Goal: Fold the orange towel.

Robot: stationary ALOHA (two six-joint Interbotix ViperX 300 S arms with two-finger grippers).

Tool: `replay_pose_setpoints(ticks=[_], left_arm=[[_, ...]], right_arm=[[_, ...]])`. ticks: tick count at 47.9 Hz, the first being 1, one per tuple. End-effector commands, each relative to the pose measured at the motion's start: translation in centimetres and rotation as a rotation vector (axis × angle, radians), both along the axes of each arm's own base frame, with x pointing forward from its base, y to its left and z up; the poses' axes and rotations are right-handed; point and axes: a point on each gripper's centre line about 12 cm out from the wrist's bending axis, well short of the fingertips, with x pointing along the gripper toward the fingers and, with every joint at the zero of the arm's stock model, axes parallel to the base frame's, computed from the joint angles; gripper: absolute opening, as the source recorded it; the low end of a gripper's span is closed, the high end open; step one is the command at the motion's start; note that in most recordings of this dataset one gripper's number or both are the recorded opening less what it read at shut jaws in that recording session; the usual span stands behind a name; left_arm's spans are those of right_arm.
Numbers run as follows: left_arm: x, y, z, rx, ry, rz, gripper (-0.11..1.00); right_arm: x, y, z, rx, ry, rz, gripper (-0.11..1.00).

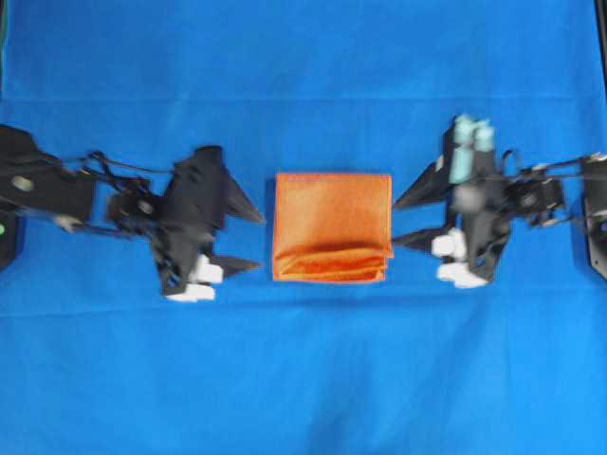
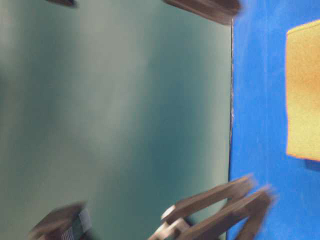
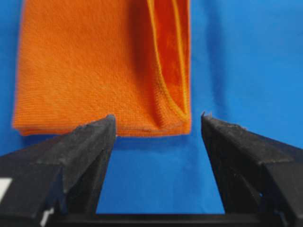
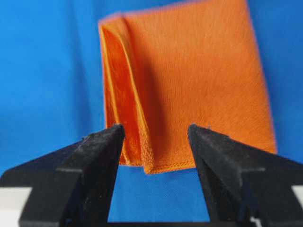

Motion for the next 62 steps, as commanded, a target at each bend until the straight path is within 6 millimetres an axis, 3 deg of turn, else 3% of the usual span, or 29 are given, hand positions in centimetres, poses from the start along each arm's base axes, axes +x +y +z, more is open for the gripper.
replay_pose_setpoints(ticks=[1, 13, 18, 33, 44, 62], left_arm=[[-1.3, 0.2, 2.9, -0.002, -0.086, 0.0, 0.65], [-6.7, 0.9, 5.1, -0.01, -0.225, 0.013, 0.65], [-9.0, 1.1, 5.6, -0.014, -0.291, 0.016, 0.65], [-14.8, 1.4, 5.7, -0.023, -0.433, 0.018, 0.65], [-17.1, 1.6, 4.3, -0.026, -0.467, 0.02, 0.65], [-17.3, 1.8, 3.8, -0.022, -0.453, 0.032, 0.65]], right_arm=[[-1.1, 0.0, 2.2, -0.01, -0.073, 0.008, 0.6], [-5.8, -0.3, 5.0, -0.054, -0.228, 0.028, 0.6], [-7.7, -0.4, 5.1, -0.073, -0.275, 0.034, 0.6], [-12.0, -0.7, 1.7, -0.082, -0.318, 0.028, 0.6], [-12.7, -0.6, -0.4, -0.056, -0.361, 0.036, 0.6], [-12.6, -0.7, -0.6, -0.054, -0.355, 0.027, 0.6]])
